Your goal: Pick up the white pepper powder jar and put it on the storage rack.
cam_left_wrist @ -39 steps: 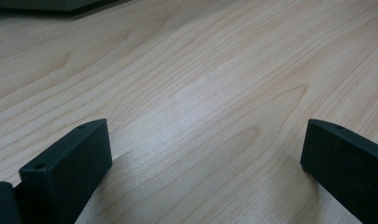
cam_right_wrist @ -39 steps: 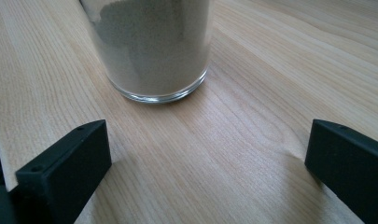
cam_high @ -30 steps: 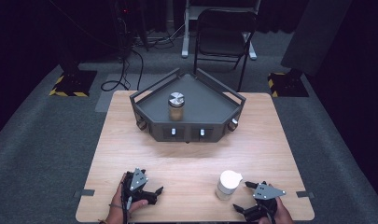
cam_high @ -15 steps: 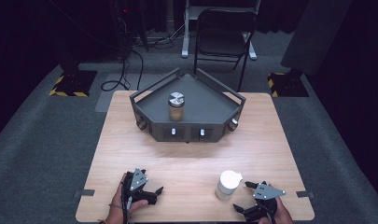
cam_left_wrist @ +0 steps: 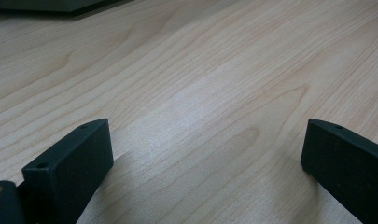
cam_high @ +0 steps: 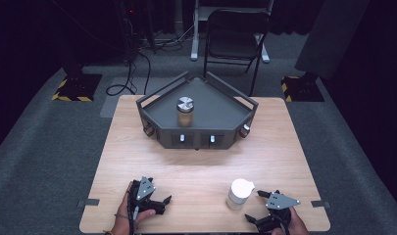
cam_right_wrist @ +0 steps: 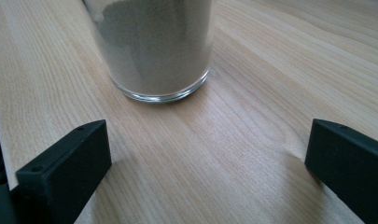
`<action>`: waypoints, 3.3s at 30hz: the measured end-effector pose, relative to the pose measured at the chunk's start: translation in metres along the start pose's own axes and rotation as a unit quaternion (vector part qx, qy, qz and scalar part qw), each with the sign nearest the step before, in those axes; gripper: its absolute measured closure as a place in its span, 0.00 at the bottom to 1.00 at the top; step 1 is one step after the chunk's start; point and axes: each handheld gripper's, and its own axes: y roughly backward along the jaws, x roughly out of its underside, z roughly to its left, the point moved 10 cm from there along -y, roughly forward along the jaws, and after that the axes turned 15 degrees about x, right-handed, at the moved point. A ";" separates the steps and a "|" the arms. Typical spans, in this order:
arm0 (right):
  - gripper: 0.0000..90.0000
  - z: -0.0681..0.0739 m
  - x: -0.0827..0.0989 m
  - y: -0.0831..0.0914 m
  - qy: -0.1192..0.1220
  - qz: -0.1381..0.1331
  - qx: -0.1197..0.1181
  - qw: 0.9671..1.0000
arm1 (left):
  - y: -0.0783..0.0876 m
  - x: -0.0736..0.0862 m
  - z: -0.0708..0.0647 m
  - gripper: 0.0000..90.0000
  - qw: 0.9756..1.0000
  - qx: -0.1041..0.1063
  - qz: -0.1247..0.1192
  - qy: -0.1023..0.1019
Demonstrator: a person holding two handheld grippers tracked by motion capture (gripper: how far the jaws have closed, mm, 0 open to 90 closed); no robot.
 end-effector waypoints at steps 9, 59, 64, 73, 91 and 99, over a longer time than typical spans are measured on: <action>0.00 -0.002 -0.001 0.000 0.001 0.003 -0.005 1.000 | 0.000 0.000 0.000 0.02 1.000 0.000 0.000 0.000; 0.17 0.005 -0.042 -0.024 -0.079 -0.078 -0.071 0.991 | 0.000 0.000 -0.001 0.02 1.000 0.002 0.000 -0.001; 0.23 0.006 -0.043 -0.024 -0.085 -0.092 -0.078 0.989 | 0.000 0.000 -0.001 0.02 1.000 0.002 0.000 -0.001; 0.30 0.005 -0.043 -0.022 -0.084 -0.112 -0.080 0.987 | 0.000 0.000 -0.001 0.02 1.000 0.002 0.000 -0.002; 0.33 0.002 -0.053 -0.013 -0.078 -0.117 -0.051 0.989 | 0.000 0.000 -0.001 0.02 1.000 0.002 0.000 -0.002; 0.33 -0.004 -0.068 -0.007 -0.079 -0.122 -0.027 0.989 | 0.000 0.000 -0.001 0.02 1.000 0.002 0.000 -0.001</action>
